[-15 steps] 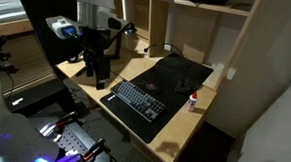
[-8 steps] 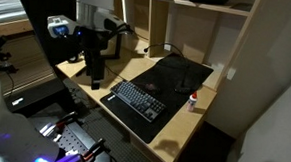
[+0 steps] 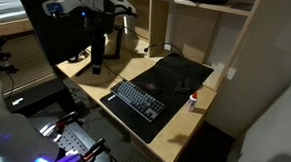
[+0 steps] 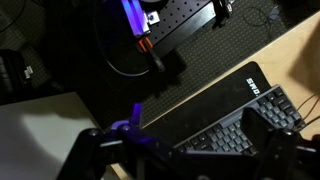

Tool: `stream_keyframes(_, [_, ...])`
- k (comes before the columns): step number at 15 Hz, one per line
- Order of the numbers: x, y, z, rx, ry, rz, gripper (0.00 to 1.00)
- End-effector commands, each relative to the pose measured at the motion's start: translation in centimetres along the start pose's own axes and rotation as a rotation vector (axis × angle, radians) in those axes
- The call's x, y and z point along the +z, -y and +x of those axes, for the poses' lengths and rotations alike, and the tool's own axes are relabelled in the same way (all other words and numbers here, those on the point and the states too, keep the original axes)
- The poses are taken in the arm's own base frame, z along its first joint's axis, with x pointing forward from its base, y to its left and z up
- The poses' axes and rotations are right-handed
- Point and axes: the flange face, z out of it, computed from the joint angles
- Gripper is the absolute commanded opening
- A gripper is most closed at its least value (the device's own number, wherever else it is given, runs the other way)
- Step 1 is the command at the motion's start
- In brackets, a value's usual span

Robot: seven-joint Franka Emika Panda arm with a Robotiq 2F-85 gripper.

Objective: Move the bottle to the left side of the desk

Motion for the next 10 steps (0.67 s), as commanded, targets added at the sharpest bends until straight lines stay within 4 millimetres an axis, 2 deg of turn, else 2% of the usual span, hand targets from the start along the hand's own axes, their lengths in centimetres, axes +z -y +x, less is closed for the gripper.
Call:
stream_keyframes(1, [0.8,0.5,0.1,0.004,0.003,-0.04,1.0])
stream_keyframes(3, [3.1,0.9,4.8,0.18,-0.002,-0.021,1.0])
stream_keyframes(6, [4.9,0.2,10.5,0.346,-0.064,0.05,1.0])
stream_keyframes(8, [5.7,-0.3,15.0,0.455,-0.102,0.083,1.0])
stream_keyframes(9, [5.3,-0.6,16.2,0.51,-0.1,0.105,1.0])
stream_keyframes(10, [5.8,-0.2,12.8,0.423,-0.108,0.078,1.0])
